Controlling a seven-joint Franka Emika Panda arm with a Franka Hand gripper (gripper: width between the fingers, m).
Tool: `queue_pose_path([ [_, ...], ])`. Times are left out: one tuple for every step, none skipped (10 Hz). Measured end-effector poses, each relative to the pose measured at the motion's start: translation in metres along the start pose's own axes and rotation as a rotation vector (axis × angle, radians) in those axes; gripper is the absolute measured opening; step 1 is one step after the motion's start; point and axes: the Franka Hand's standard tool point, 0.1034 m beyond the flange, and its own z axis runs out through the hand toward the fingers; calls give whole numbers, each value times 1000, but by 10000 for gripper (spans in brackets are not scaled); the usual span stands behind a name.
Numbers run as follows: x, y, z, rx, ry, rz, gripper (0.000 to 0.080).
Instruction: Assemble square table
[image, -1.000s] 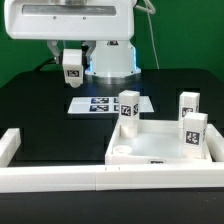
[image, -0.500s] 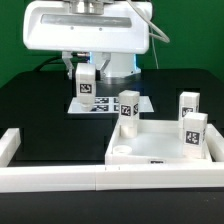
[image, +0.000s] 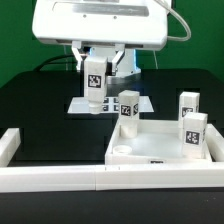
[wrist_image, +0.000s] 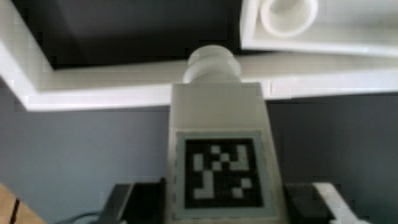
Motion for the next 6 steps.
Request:
queue_pose_path([
  [1, 3, 1, -8, 25, -5, 290],
  [-15, 7, 12, -27, 47, -1, 290],
  [-21, -7, 21, -16, 32, -9, 290],
  [-18, -18, 27, -8, 36, -22, 290],
  [-12, -29, 33, 0, 38, -31, 290],
  [-1, -43, 33, 17, 44, -35, 290],
])
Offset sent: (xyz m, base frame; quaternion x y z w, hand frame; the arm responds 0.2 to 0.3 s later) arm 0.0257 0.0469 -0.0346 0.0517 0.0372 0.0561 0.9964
